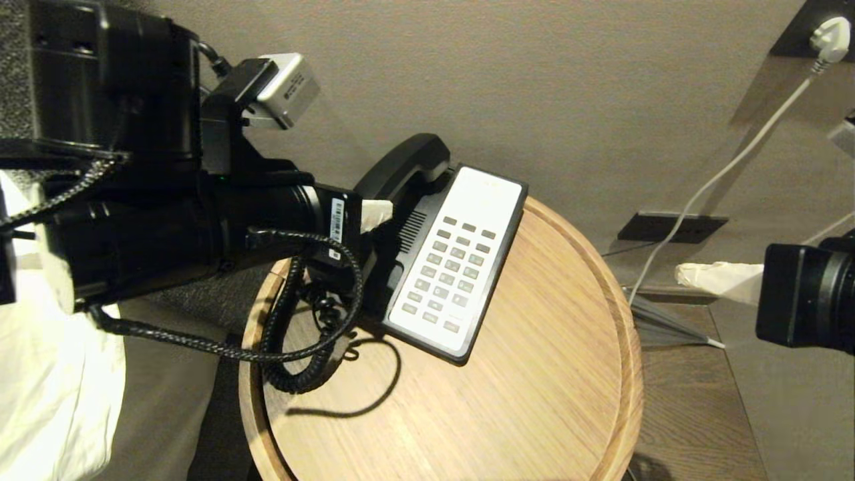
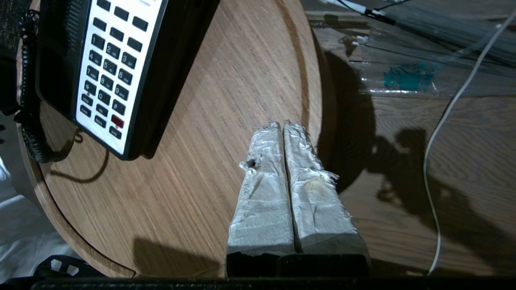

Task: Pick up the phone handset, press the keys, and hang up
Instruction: Put the handset back

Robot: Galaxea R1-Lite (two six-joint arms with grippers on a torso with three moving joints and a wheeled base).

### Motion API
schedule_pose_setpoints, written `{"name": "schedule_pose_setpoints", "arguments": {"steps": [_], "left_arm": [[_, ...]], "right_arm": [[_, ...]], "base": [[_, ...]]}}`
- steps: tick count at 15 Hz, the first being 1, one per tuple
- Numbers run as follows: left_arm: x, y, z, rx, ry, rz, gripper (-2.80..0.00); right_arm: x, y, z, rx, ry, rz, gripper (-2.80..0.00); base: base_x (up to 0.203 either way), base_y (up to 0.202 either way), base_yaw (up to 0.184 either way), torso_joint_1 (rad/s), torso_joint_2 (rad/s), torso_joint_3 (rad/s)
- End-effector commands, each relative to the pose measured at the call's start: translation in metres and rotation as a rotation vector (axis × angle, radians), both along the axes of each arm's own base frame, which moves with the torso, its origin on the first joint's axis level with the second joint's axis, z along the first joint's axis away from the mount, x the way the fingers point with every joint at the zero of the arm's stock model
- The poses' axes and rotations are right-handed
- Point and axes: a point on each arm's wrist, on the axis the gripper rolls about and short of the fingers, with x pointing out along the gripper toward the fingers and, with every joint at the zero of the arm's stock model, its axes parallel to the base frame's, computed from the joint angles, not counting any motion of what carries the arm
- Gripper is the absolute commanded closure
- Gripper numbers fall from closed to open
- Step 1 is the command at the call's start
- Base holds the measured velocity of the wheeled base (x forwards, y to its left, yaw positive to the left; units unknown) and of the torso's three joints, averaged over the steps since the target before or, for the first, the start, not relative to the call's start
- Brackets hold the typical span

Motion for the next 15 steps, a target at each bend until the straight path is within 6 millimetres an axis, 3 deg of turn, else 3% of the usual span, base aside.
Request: {"name": "schedule_pose_setpoints", "arguments": {"steps": [1,15], "left_arm": [[0.006,-0.007,-0.002,0.006,0.005,0.001,0.00],[0.016,-0.015,-0.017,0.063,0.034,0.055,0.00]], "right_arm": [[-0.002,-0.004,0.000,0.004,-0.003,-0.009,0.00],[-0.003,-0.005,0.001,0.006,-0.004,-0.009,0.00]], "base": [[0.000,0.000,0.000,0.000,0.00,0.000],[0.000,0.000,0.000,0.000,0.00,0.000]]}}
